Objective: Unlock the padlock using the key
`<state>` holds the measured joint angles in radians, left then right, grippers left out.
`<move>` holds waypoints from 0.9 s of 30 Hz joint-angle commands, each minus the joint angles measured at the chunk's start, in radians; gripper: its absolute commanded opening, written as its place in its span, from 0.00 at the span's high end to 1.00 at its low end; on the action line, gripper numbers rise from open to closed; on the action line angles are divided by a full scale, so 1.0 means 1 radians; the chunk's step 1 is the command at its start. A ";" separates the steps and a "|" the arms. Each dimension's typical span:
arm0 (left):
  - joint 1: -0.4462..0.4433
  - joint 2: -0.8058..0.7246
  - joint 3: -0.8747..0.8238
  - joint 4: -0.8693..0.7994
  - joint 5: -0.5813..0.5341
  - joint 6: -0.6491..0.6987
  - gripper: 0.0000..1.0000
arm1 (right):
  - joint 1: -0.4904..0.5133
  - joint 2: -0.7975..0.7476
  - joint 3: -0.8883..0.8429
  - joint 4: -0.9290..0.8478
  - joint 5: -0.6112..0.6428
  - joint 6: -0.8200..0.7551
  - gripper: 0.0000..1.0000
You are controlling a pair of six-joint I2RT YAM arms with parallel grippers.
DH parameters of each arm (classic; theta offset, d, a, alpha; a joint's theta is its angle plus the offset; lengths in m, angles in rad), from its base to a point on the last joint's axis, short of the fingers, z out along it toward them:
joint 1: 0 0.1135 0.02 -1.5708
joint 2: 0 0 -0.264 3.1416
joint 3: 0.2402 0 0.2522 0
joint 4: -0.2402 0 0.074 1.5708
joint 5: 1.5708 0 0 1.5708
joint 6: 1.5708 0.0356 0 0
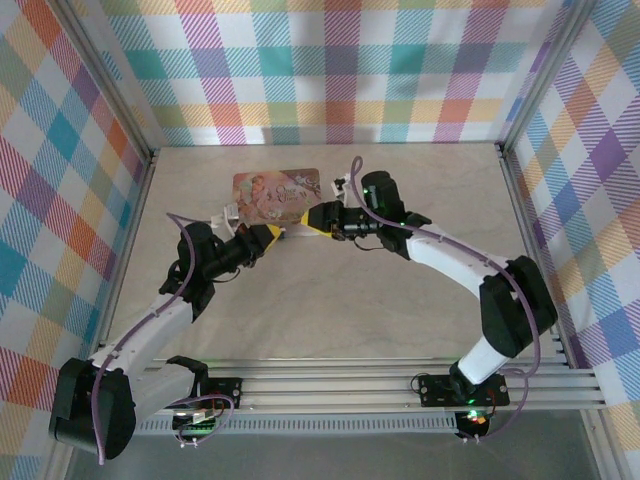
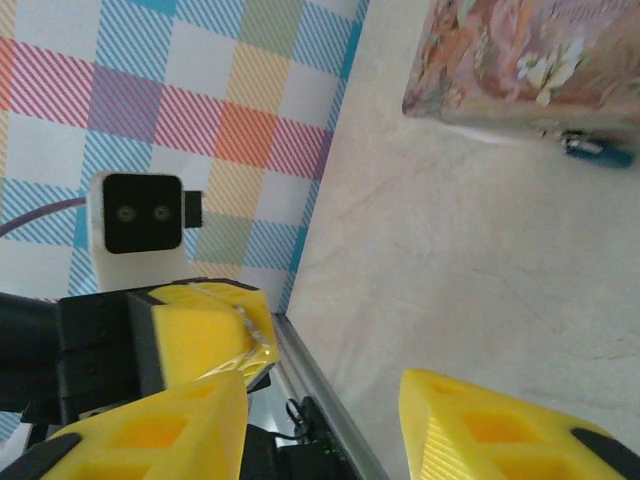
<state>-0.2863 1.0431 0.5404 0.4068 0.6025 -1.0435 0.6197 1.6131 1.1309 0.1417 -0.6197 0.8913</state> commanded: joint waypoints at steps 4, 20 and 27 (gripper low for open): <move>-0.019 0.015 0.049 0.118 0.064 -0.034 1.00 | 0.032 0.044 0.061 0.124 -0.062 0.116 0.65; -0.028 0.022 0.047 0.112 0.060 -0.029 1.00 | 0.054 0.100 0.090 0.217 -0.123 0.162 0.90; -0.028 0.027 0.054 0.106 0.057 -0.025 1.00 | 0.059 0.114 0.090 0.255 -0.165 0.171 0.89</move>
<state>-0.3054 1.0706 0.5598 0.4736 0.6456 -1.0626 0.6624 1.7123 1.1915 0.3439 -0.7265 1.0504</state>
